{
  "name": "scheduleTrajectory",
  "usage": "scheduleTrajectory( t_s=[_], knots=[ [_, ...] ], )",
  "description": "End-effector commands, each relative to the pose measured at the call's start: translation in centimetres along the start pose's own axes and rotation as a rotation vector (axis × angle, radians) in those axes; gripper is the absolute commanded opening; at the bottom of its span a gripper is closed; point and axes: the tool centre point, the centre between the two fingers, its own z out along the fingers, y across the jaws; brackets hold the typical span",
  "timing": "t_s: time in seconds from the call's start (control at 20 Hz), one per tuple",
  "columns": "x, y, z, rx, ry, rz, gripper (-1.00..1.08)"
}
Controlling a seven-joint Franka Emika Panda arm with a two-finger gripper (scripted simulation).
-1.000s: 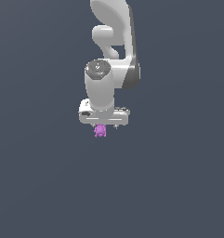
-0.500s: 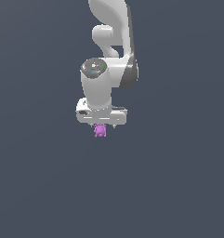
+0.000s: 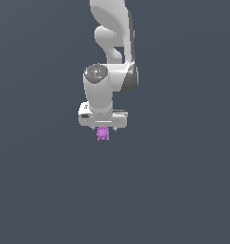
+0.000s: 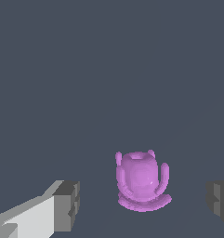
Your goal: Pick up the object and move it to a goal position.
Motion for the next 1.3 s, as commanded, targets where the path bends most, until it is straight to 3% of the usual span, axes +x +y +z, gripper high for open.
scheduleTrajectory(
  t_s=[0.0,0.55,1.25],
  knots=[
    [-0.8,0.4,1.0,-0.005,0.005,-0.016,1.00],
    [-3.7,1.8,4.2,-0.019,0.025,-0.073,1.00],
    [-3.9,1.9,7.1,-0.020,0.026,-0.076,1.00]
  ],
)
